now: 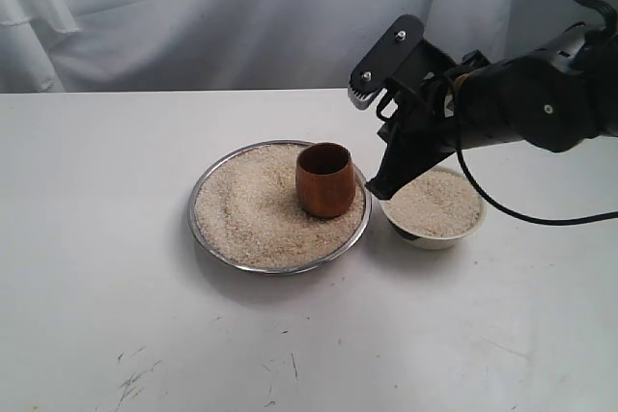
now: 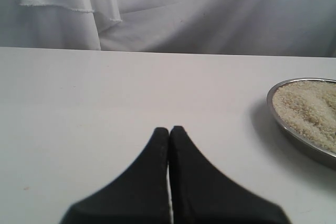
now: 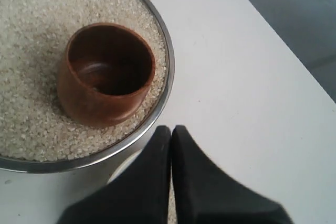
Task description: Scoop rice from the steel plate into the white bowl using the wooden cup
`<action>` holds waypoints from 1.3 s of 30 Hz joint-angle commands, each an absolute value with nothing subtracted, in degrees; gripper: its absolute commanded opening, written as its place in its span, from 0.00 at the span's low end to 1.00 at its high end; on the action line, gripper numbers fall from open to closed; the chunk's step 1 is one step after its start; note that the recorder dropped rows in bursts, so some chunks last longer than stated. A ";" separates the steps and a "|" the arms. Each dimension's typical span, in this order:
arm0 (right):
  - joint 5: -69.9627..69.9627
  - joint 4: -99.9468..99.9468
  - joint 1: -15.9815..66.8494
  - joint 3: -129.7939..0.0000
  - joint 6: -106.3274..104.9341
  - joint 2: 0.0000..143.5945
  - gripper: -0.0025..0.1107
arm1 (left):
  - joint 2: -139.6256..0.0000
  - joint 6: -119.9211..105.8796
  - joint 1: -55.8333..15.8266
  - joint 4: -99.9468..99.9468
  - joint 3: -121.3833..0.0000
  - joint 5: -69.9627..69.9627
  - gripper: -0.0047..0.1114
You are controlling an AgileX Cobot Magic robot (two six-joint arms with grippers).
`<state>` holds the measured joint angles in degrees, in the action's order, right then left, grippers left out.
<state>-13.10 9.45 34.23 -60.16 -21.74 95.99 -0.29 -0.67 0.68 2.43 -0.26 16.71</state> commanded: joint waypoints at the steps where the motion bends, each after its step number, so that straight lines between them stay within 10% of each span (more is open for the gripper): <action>1: -13.24 9.77 33.57 -61.98 -24.24 97.52 0.02 | 0.00 -0.49 0.60 2.48 0.00 16.34 0.04; 39: -15.30 9.40 34.37 -71.31 -25.55 111.95 0.02 | 0.00 -0.49 0.60 2.48 0.00 16.34 0.04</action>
<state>-15.07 9.54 34.14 -70.98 -25.10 112.13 -0.29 -0.67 0.68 2.43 -0.26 16.71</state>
